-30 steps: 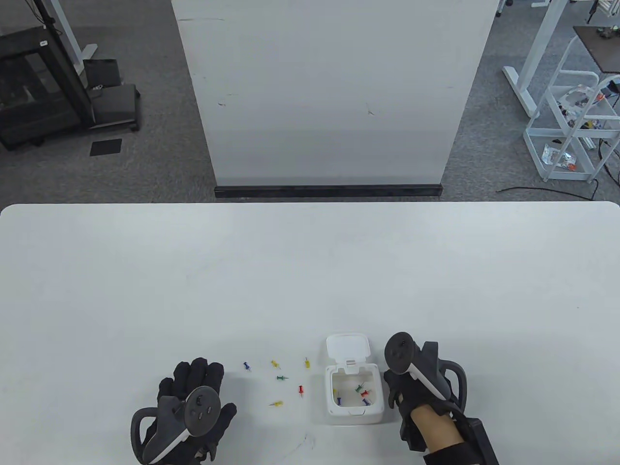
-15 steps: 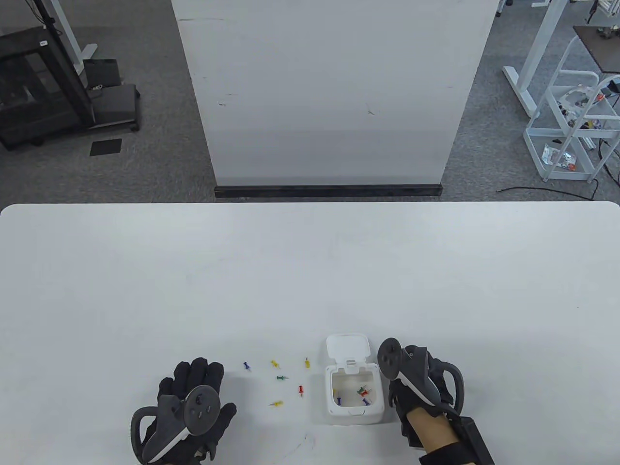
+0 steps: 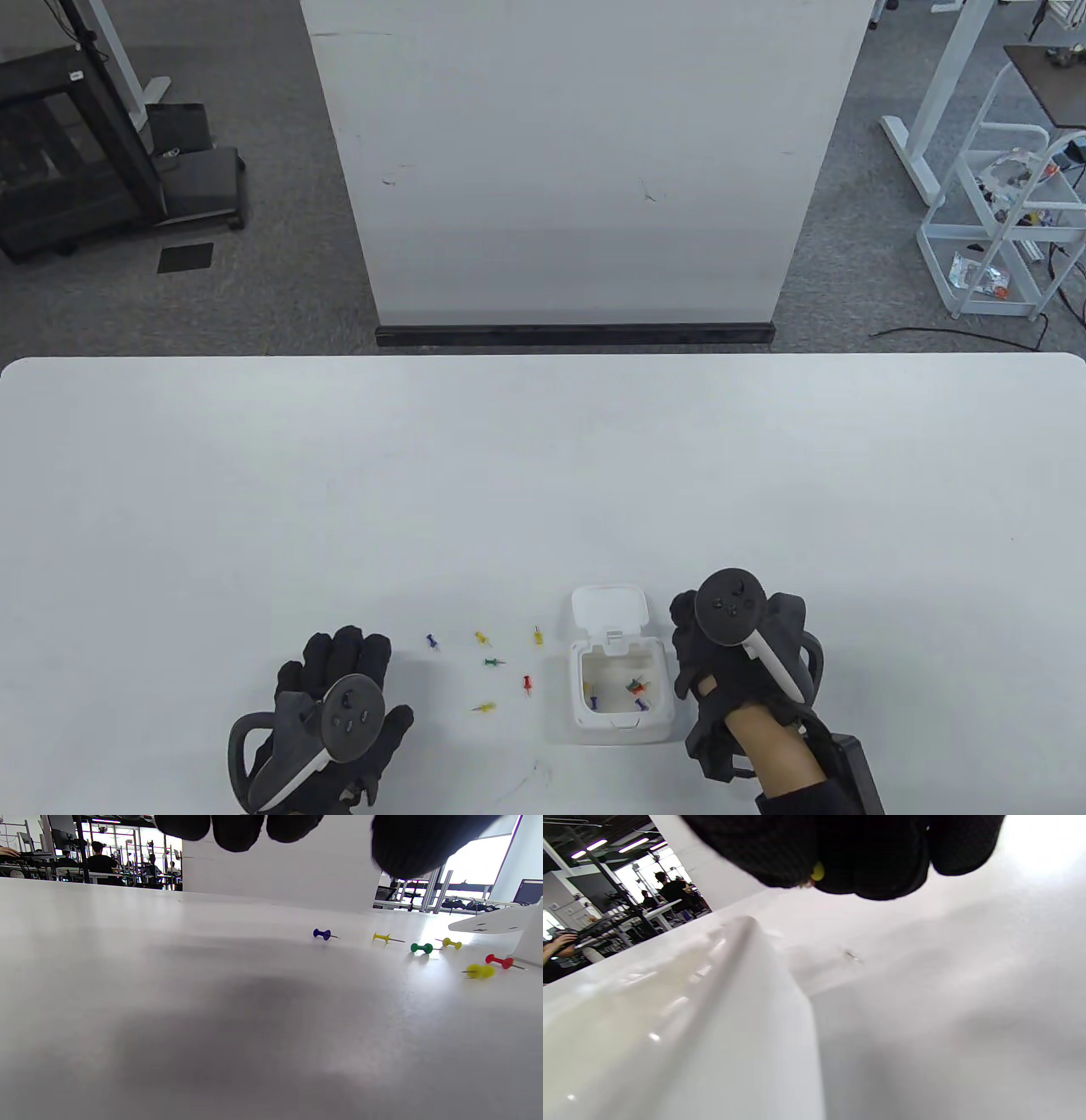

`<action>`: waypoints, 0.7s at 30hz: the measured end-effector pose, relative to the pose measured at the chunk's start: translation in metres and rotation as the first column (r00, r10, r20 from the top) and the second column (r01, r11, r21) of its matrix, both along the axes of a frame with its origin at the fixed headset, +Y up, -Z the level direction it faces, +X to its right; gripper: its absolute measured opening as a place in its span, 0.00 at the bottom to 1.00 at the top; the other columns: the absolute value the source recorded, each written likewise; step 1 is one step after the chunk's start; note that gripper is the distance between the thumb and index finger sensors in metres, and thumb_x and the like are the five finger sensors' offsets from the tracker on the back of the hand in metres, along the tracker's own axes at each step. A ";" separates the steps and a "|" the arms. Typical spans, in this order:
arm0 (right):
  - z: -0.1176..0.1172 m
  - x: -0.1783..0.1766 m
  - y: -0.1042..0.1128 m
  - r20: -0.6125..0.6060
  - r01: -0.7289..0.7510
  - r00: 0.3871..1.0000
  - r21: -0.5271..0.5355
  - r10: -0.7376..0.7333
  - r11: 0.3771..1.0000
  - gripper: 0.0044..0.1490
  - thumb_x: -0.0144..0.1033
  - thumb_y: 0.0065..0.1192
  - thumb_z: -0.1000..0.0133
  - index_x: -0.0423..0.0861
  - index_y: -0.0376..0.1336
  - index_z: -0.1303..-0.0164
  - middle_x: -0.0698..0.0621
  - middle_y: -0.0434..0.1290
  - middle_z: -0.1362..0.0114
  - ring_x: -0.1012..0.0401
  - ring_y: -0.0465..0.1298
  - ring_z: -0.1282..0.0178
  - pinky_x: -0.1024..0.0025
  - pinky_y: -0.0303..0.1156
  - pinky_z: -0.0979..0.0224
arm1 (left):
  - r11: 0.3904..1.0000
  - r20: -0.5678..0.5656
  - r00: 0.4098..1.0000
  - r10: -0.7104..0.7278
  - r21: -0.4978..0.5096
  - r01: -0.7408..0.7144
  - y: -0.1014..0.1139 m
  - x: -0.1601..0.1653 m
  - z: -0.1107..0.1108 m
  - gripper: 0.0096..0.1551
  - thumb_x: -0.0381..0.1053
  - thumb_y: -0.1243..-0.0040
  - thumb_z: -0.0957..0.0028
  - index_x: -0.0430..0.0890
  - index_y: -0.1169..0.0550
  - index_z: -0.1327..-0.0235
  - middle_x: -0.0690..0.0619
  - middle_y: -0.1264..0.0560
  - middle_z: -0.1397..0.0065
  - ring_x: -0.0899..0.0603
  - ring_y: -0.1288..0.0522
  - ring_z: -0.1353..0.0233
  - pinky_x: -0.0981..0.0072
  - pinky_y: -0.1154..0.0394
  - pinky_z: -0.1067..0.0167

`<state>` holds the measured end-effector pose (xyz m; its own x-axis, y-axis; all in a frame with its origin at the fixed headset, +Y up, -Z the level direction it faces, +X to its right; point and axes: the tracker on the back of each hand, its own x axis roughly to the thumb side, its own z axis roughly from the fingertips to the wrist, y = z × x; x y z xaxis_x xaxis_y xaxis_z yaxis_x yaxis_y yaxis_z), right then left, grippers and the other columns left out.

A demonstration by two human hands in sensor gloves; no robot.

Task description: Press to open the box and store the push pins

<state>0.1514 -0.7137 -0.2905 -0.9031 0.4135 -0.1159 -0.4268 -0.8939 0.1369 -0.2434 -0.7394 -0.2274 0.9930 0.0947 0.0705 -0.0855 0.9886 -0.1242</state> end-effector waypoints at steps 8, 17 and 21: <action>0.015 -0.035 0.010 -0.132 -0.053 0.990 0.017 0.055 0.998 0.29 0.38 0.69 0.47 0.52 0.62 0.36 0.50 0.73 0.37 0.50 0.77 0.44 0.46 0.70 0.30 | 1.000 0.004 1.000 0.000 0.005 0.000 0.000 0.000 0.000 0.48 0.68 0.46 0.50 0.53 0.49 0.21 0.45 0.51 0.14 0.31 0.52 0.16 0.32 0.52 0.23; 0.018 -0.046 0.007 -0.171 -0.068 0.983 0.001 0.067 0.998 0.30 0.41 0.69 0.48 0.52 0.62 0.35 0.49 0.73 0.36 0.50 0.76 0.43 0.45 0.69 0.29 | 1.000 0.004 1.000 0.005 0.007 -0.005 0.000 0.000 0.001 0.48 0.68 0.46 0.50 0.53 0.49 0.21 0.45 0.51 0.14 0.30 0.52 0.16 0.32 0.52 0.23; 0.017 -0.043 0.008 -0.171 -0.040 0.985 0.000 0.040 0.999 0.29 0.42 0.67 0.47 0.51 0.63 0.36 0.49 0.73 0.36 0.49 0.76 0.43 0.45 0.69 0.29 | 1.000 0.004 1.000 0.005 0.006 -0.005 0.000 0.000 0.001 0.48 0.68 0.46 0.50 0.53 0.49 0.21 0.45 0.51 0.14 0.31 0.52 0.16 0.32 0.53 0.23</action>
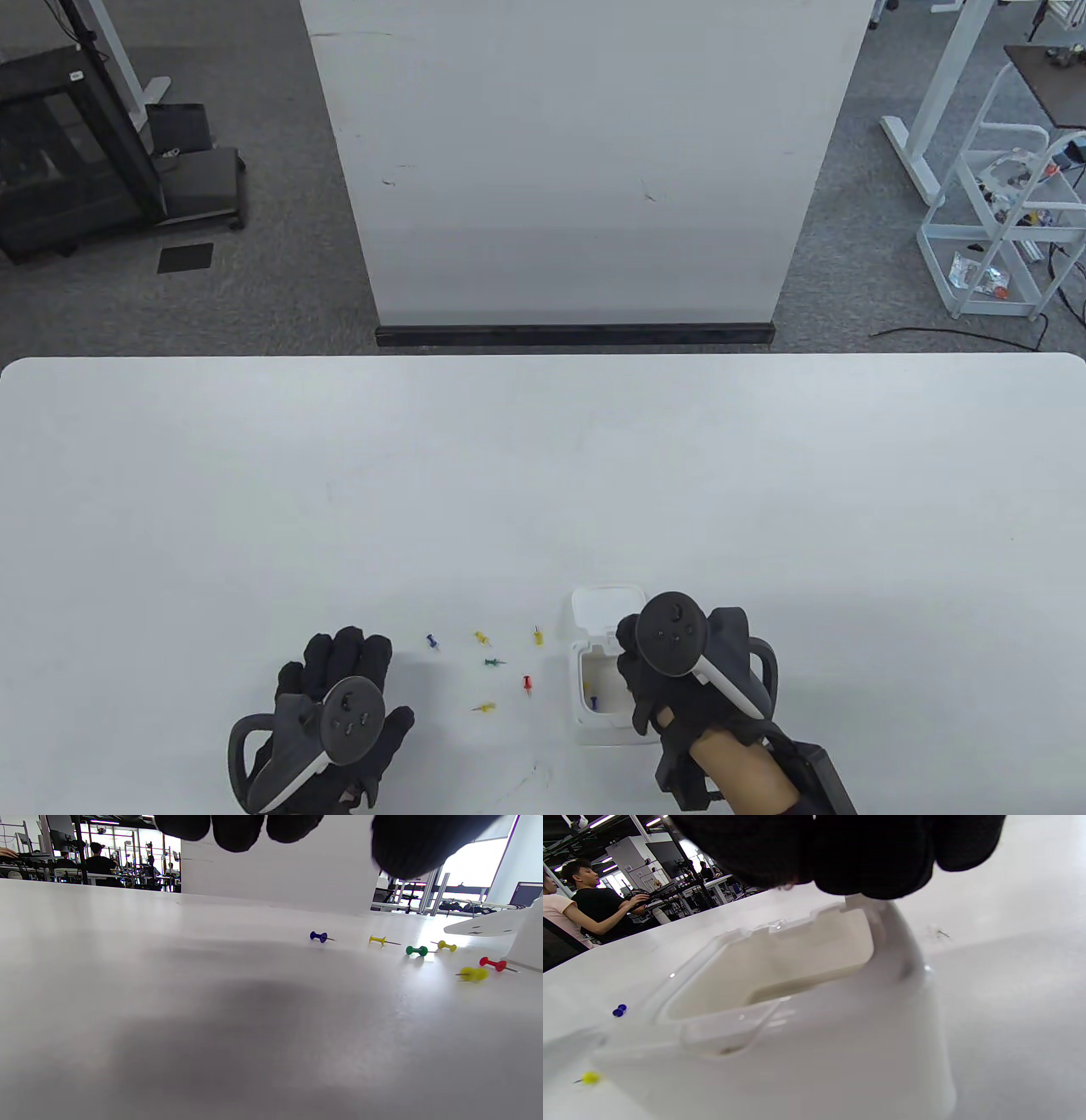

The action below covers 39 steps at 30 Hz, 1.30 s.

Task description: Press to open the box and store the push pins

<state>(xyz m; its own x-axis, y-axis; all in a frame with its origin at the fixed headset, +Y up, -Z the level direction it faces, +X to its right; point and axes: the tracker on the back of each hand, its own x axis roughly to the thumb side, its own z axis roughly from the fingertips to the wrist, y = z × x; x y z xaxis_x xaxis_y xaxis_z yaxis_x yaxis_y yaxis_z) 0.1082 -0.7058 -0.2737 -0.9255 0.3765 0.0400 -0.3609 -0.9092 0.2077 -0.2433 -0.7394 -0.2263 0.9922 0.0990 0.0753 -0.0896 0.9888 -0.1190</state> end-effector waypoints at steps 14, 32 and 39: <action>-0.036 0.053 -0.025 0.209 -0.039 0.977 -0.034 0.046 0.999 0.31 0.38 0.68 0.46 0.54 0.62 0.32 0.48 0.70 0.32 0.47 0.74 0.38 0.43 0.66 0.26 | 1.000 0.000 1.000 -0.003 -0.006 0.003 0.000 0.000 0.000 0.48 0.68 0.46 0.50 0.53 0.49 0.21 0.45 0.51 0.14 0.31 0.52 0.16 0.32 0.52 0.23; -0.054 0.033 -0.060 0.175 -0.288 0.942 -0.015 0.286 0.958 0.25 0.39 0.69 0.47 0.56 0.65 0.39 0.52 0.74 0.38 0.50 0.75 0.41 0.44 0.66 0.26 | 1.000 0.001 1.000 -0.002 -0.014 0.002 0.000 0.000 -0.001 0.48 0.68 0.46 0.50 0.53 0.49 0.21 0.45 0.51 0.14 0.31 0.52 0.16 0.32 0.53 0.23; -0.054 0.029 -0.061 0.152 -0.371 0.916 -0.030 0.371 0.928 0.24 0.39 0.68 0.46 0.54 0.65 0.39 0.51 0.72 0.35 0.49 0.74 0.39 0.44 0.66 0.26 | 1.000 0.000 1.000 -0.004 -0.018 0.004 0.000 -0.001 -0.002 0.48 0.68 0.46 0.50 0.53 0.48 0.21 0.45 0.51 0.14 0.31 0.52 0.16 0.32 0.53 0.23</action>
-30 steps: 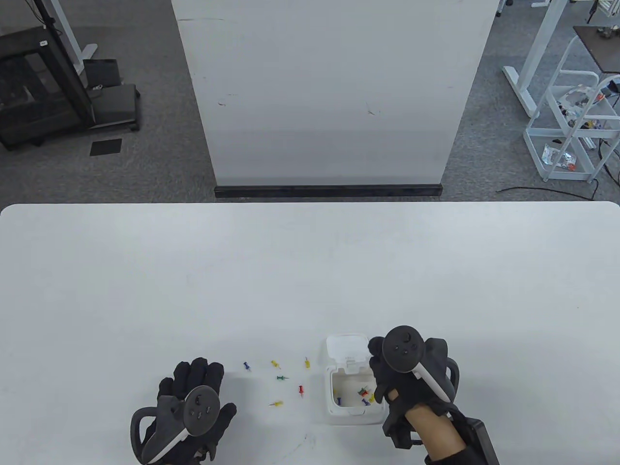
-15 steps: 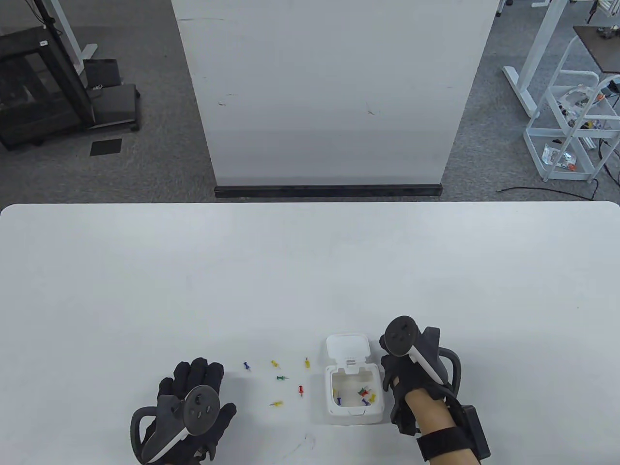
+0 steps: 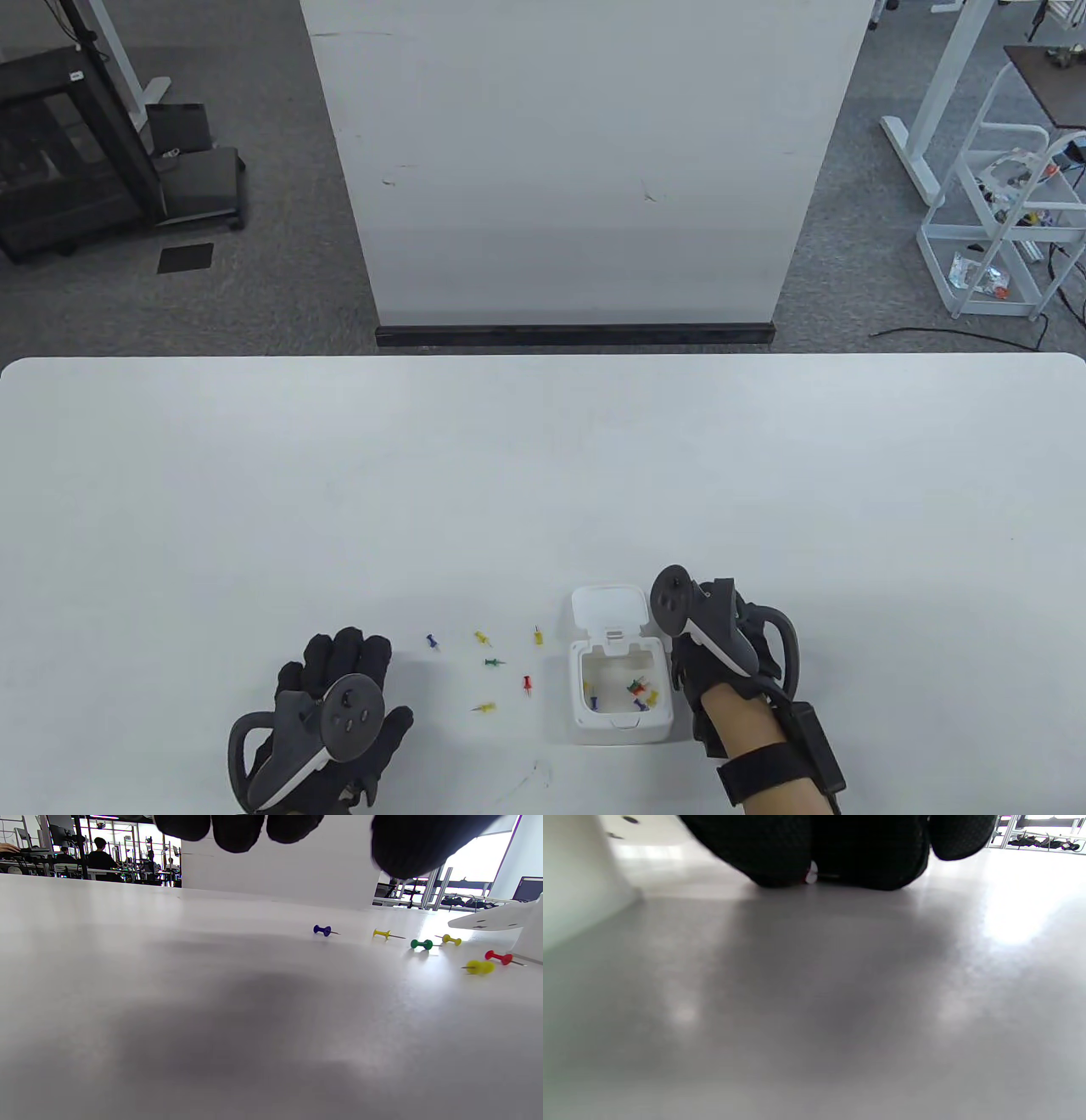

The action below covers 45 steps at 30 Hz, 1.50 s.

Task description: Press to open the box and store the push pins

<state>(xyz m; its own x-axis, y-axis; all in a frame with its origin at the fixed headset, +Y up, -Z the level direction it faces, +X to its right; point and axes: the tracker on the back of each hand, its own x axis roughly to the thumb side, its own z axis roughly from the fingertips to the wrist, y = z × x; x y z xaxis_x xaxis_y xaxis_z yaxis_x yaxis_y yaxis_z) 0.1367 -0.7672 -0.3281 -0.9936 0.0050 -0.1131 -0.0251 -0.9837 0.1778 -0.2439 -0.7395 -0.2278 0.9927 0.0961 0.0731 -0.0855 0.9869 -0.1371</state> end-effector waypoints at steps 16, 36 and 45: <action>0.010 0.022 0.033 0.047 0.186 0.981 0.060 -0.189 0.981 0.27 0.39 0.70 0.48 0.51 0.63 0.40 0.50 0.73 0.37 0.51 0.77 0.45 0.46 0.71 0.30 | 1.000 -0.001 1.000 -0.002 0.002 0.002 0.000 0.001 0.000 0.48 0.68 0.46 0.50 0.53 0.49 0.21 0.45 0.51 0.14 0.31 0.52 0.16 0.32 0.53 0.23; 0.065 -0.043 0.060 -0.198 0.260 0.948 0.039 -0.248 0.965 0.29 0.43 0.67 0.47 0.51 0.62 0.37 0.49 0.72 0.35 0.50 0.76 0.43 0.46 0.69 0.29 | 1.000 0.006 1.000 0.013 0.021 -0.013 0.001 0.001 0.002 0.48 0.68 0.46 0.50 0.53 0.49 0.21 0.45 0.51 0.14 0.30 0.52 0.16 0.32 0.53 0.23; 0.073 -0.026 0.063 -0.170 0.282 0.950 0.100 -0.263 0.954 0.35 0.51 0.61 0.46 0.52 0.58 0.30 0.47 0.67 0.27 0.44 0.70 0.32 0.42 0.64 0.25 | 0.999 0.013 1.000 0.017 0.028 -0.017 0.001 0.001 0.003 0.48 0.68 0.46 0.51 0.53 0.49 0.21 0.45 0.51 0.14 0.31 0.52 0.16 0.32 0.52 0.23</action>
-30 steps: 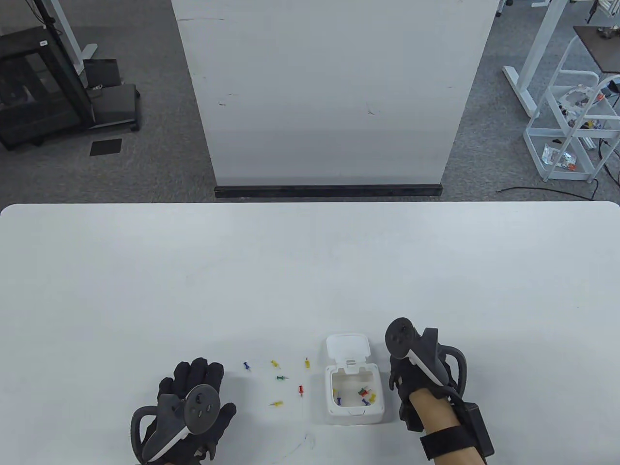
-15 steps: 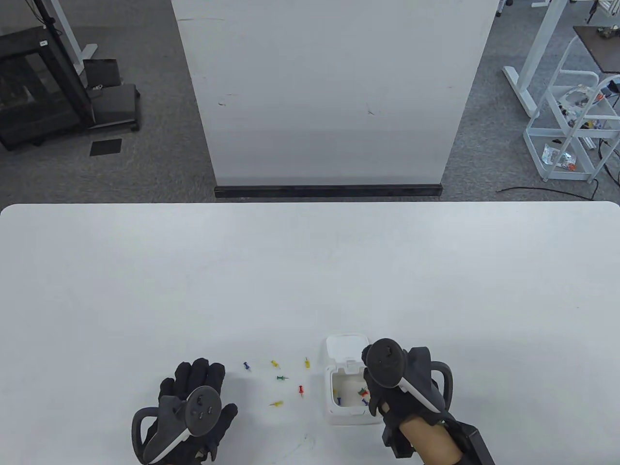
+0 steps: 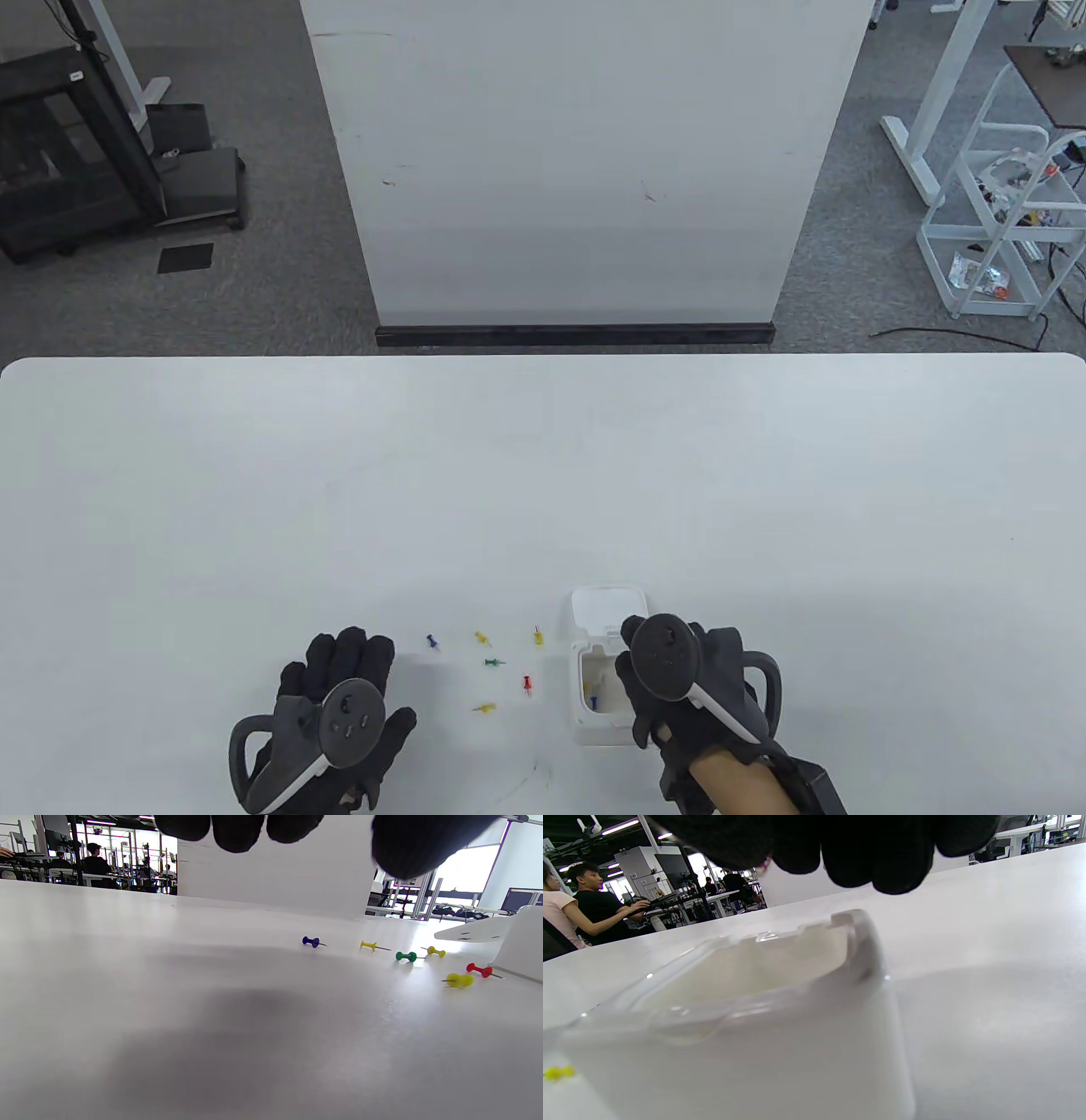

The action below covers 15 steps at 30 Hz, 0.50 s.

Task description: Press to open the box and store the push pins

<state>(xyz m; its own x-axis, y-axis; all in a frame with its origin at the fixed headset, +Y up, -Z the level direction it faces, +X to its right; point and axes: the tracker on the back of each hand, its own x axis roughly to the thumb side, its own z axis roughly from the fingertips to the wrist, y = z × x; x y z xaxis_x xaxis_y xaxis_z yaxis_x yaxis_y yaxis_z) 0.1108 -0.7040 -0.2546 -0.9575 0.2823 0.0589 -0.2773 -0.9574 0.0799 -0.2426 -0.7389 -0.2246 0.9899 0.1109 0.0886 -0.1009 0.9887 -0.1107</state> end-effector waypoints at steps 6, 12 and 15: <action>0.018 0.031 -0.008 0.076 -0.107 0.992 0.060 0.102 0.992 0.43 0.54 0.60 0.46 0.55 0.48 0.23 0.46 0.53 0.16 0.40 0.56 0.18 0.37 0.55 0.21 | 1.000 -0.004 1.000 -0.002 0.002 0.002 0.000 0.000 0.000 0.48 0.68 0.46 0.50 0.53 0.49 0.21 0.45 0.51 0.14 0.31 0.52 0.16 0.32 0.53 0.23; 0.033 0.058 -0.023 0.127 -0.201 0.973 0.049 0.194 0.978 0.47 0.57 0.58 0.46 0.56 0.42 0.21 0.47 0.44 0.14 0.40 0.46 0.15 0.36 0.48 0.18 | 1.000 -0.006 1.000 0.000 0.002 0.000 0.000 0.000 0.000 0.48 0.68 0.46 0.50 0.53 0.49 0.21 0.45 0.51 0.14 0.31 0.52 0.16 0.32 0.53 0.23; 0.038 0.070 -0.032 0.154 -0.218 0.966 0.050 0.208 0.975 0.47 0.57 0.58 0.46 0.57 0.42 0.21 0.47 0.44 0.14 0.41 0.45 0.15 0.36 0.47 0.18 | 1.000 -0.007 1.000 -0.005 0.002 0.005 0.000 0.001 0.000 0.48 0.68 0.46 0.50 0.53 0.49 0.21 0.45 0.51 0.14 0.31 0.52 0.16 0.32 0.53 0.23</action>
